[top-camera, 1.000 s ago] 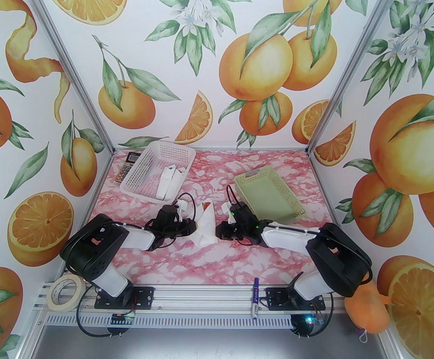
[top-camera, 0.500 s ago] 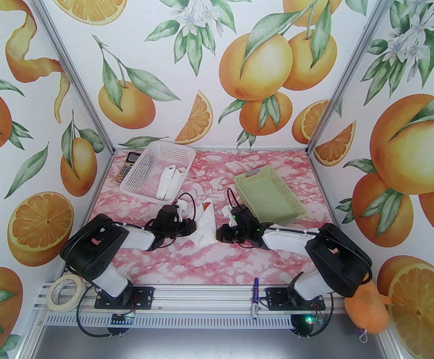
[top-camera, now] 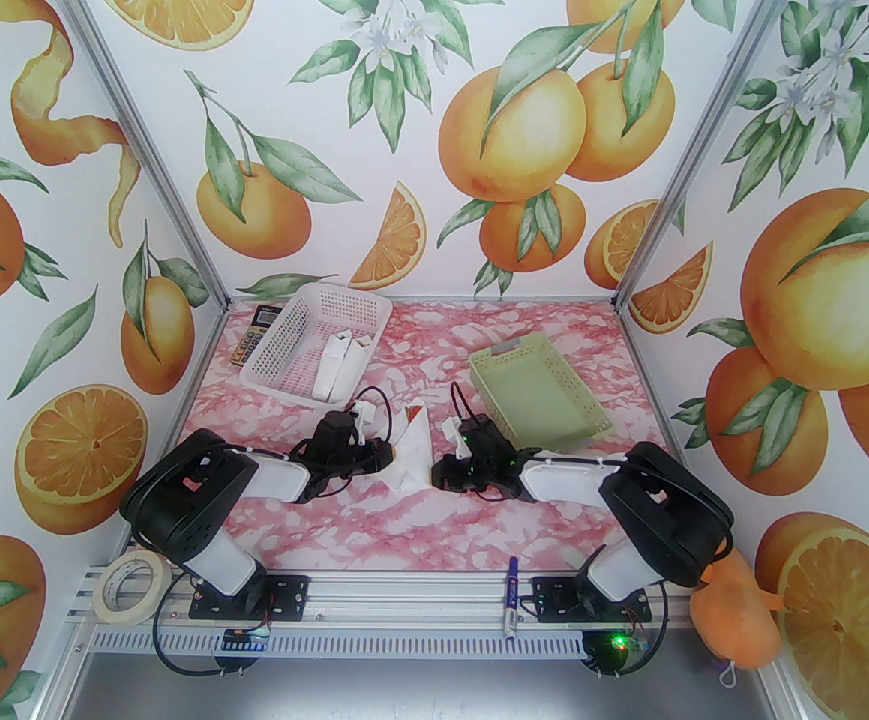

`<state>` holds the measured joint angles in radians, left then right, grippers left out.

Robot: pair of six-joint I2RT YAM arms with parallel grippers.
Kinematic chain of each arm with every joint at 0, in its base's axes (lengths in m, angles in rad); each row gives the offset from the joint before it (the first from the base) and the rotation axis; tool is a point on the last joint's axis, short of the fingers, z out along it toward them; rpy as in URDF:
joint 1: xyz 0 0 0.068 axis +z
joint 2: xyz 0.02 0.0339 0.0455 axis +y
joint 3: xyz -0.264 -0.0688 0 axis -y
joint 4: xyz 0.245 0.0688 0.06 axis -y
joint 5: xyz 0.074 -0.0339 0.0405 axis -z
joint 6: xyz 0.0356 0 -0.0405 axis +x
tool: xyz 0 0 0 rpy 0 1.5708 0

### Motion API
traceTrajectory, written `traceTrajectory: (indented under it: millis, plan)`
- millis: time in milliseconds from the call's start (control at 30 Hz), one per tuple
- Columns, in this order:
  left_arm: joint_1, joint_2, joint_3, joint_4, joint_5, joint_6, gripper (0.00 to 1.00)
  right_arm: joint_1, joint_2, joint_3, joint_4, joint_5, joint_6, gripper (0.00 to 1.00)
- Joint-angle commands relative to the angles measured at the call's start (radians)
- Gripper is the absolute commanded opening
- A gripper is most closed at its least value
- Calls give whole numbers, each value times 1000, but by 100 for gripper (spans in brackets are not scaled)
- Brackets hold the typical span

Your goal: Place the utensils on the paper napkin and roll it up

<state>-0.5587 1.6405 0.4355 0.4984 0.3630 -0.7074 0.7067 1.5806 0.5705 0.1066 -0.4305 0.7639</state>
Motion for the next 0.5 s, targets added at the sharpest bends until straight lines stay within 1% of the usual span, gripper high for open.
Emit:
traceTrajectory:
  millis: [0, 167, 233, 467]
  plan:
    - [7, 15, -23, -112, -40, 5, 0, 10, 23, -3, 0, 4, 5, 1]
    - [6, -2, -20, -113, -34, 5, 0, 11, 38, 2, -23, 14, -3, 1]
    - [8, -16, -13, -118, -30, 8, 2, 11, 44, 2, -33, 17, -6, 0]
    - [7, -118, 58, -263, -43, 59, 9, 12, 58, 12, -67, 25, -22, 0]
